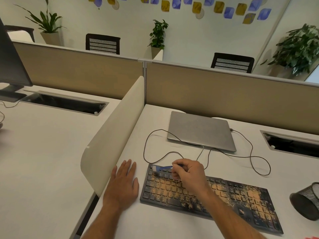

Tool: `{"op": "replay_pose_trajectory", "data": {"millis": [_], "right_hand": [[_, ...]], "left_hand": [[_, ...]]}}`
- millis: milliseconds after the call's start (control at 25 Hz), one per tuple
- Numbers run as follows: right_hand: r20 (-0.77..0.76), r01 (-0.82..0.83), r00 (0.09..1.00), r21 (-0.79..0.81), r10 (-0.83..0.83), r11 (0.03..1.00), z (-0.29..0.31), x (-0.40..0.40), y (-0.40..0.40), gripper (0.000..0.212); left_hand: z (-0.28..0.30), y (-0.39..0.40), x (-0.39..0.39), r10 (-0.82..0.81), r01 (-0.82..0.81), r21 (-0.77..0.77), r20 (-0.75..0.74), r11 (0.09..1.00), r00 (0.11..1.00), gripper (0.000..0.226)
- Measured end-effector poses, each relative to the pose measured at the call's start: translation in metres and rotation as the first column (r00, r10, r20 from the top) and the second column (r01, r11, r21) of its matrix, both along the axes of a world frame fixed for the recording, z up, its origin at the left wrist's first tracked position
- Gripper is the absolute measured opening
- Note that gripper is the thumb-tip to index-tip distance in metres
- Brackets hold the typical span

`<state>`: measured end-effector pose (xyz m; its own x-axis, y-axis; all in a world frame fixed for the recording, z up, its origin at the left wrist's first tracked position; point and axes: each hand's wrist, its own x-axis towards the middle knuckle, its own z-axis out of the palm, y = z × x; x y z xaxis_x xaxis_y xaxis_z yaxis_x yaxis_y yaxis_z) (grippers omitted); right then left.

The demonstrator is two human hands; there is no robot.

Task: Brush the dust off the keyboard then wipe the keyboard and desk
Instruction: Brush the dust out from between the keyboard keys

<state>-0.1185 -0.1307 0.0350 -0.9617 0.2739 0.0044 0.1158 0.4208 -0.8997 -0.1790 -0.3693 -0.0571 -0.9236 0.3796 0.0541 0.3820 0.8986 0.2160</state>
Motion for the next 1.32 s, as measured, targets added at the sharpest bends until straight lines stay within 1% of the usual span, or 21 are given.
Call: {"op": "replay_pose_trajectory", "data": {"millis": [40,160,200,280,360,440,560,680,720,840,880,960,1000,1080,1160,1240,1320], "right_hand": [[0.021,0.015,1.000,-0.028,-0.014,0.999,0.000,-0.001,-0.003,0.012],[0.122,-0.035,0.992,0.023,0.032,0.999,0.000,-0.001,-0.008,0.013],[0.146,-0.033,0.989,0.000,0.033,0.999,0.002,-0.002,-0.007,0.013],[0.144,0.018,0.990,-0.090,-0.005,0.996,0.004,-0.003,-0.004,0.011],[0.115,0.068,0.992,-0.123,-0.053,0.990,0.004,-0.004,-0.003,0.011],[0.135,0.056,0.990,-0.092,-0.043,0.994,0.003,-0.005,-0.006,0.011],[0.170,-0.032,0.985,0.003,0.031,0.999,0.005,-0.005,-0.007,0.012],[0.102,-0.013,0.995,0.030,0.010,0.999,0.008,-0.007,-0.006,0.013],[0.078,-0.019,0.997,0.063,0.014,0.998,0.008,-0.007,-0.007,0.014],[0.077,-0.124,0.991,0.254,0.108,0.959,0.008,-0.006,-0.010,0.015],[0.054,-0.131,0.991,0.276,0.121,0.952,0.008,-0.005,-0.010,0.015],[-0.045,-0.122,0.989,0.260,0.138,0.958,0.010,-0.004,-0.008,0.013],[-0.098,-0.143,0.979,0.283,0.177,0.948,0.012,-0.004,-0.007,0.013],[-0.132,-0.245,0.935,0.429,0.329,0.869,0.014,-0.004,-0.008,0.015],[-0.083,-0.318,0.892,0.582,0.444,0.748,0.012,-0.006,-0.012,0.018],[-0.044,-0.333,0.870,0.681,0.490,0.653,0.007,-0.008,-0.014,0.020],[-0.031,-0.311,0.863,0.754,0.505,0.578,0.001,-0.009,-0.015,0.029]], "left_hand": [[0.000,0.000,0.000,-0.001,0.001,0.004,-0.001,1.000,1.000,0.081],[0.000,0.000,0.000,-0.002,0.002,0.014,0.006,1.000,1.000,0.081],[-0.001,-0.001,0.000,-0.003,0.003,0.013,0.007,1.000,1.000,0.081],[-0.001,0.000,0.000,-0.002,0.002,0.022,0.002,1.000,1.000,0.081],[-0.002,0.000,0.000,-0.001,0.001,0.032,-0.007,0.999,1.000,0.080],[-0.002,0.000,0.000,-0.003,0.003,0.029,-0.011,1.000,1.000,0.079],[-0.003,-0.001,0.000,-0.001,0.002,0.036,-0.010,0.999,1.000,0.078],[-0.005,-0.001,-0.001,0.001,0.000,0.035,-0.025,0.999,1.000,0.075],[-0.005,-0.001,-0.001,0.001,0.000,0.034,-0.030,0.999,1.000,0.074],[-0.006,-0.001,-0.001,-0.003,0.004,0.039,-0.030,0.999,1.000,0.074],[-0.006,-0.001,-0.001,-0.002,0.003,0.042,-0.027,0.999,1.000,0.075],[-0.006,-0.001,-0.001,-0.001,0.003,0.048,-0.027,0.999,1.000,0.076],[-0.005,0.000,-0.001,-0.002,0.003,0.044,-0.026,0.999,1.000,0.077],[-0.005,0.000,-0.001,-0.002,0.003,0.043,-0.024,0.999,1.000,0.077],[-0.006,-0.001,-0.001,0.001,0.000,0.052,-0.026,0.999,1.000,0.076],[-0.007,-0.001,-0.001,0.006,-0.005,0.049,-0.025,0.999,1.000,0.074],[-0.008,-0.001,-0.002,0.011,-0.009,0.053,-0.029,0.999,1.000,0.073]]}}
